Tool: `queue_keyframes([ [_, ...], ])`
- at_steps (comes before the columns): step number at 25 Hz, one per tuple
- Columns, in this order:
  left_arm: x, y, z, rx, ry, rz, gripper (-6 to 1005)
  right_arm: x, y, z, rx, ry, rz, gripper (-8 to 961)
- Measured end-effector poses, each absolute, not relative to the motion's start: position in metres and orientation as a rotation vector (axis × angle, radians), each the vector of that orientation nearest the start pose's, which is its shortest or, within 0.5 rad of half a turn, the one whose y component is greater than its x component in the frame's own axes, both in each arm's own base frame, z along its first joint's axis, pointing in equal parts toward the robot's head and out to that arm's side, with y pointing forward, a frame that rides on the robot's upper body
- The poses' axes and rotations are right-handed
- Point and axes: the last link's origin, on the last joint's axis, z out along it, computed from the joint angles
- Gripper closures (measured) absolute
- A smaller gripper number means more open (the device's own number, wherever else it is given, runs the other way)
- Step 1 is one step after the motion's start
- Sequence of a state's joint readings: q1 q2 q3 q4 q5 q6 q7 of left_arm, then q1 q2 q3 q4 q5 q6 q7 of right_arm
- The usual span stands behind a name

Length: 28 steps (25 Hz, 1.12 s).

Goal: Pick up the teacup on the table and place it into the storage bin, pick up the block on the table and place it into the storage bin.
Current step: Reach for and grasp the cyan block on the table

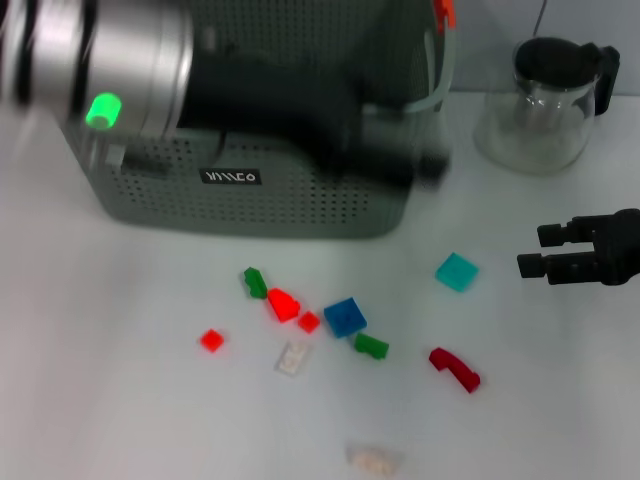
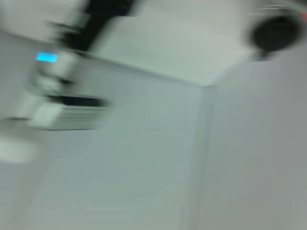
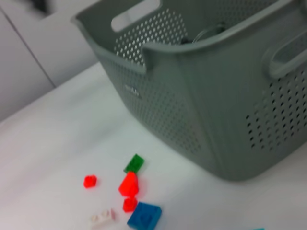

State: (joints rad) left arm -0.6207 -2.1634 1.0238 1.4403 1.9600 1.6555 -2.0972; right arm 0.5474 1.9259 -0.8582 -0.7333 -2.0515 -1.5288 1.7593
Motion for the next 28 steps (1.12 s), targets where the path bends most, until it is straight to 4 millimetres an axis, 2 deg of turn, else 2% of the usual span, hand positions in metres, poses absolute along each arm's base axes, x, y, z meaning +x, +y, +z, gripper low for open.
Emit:
queue_keyframes([
  [2,-0.097,0.330,0.038,-2.980,-0.369,-0.654,157,0.277,0.352,0.048,-2.745,0.924,0.343,204],
  [3,-0.097,0.330,0.038,-2.980,-0.369,-0.654,156,0.277,0.353,0.047,-2.752,0.922,0.323,200],
  [4,-0.118,0.318,0.031,-3.008,-0.383,-0.743,155,0.276,0.354,0.046,-2.759,0.917,0.305,197],
  [9,-0.167,0.307,0.011,-2.961,-0.457,-0.907,149,0.270,0.366,0.035,-2.756,0.887,0.196,193],
  [13,-0.197,0.294,0.001,-2.903,-0.346,-0.973,145,0.263,0.376,0.019,-2.751,0.840,0.109,193],
  [19,-0.220,0.280,-0.009,-2.851,-0.152,-0.938,149,0.249,0.392,-0.005,-2.735,0.733,-0.021,194],
  [28,-0.234,0.277,-0.020,-2.904,-0.166,-0.806,151,0.239,0.399,-0.032,-2.722,0.667,-0.150,194],
])
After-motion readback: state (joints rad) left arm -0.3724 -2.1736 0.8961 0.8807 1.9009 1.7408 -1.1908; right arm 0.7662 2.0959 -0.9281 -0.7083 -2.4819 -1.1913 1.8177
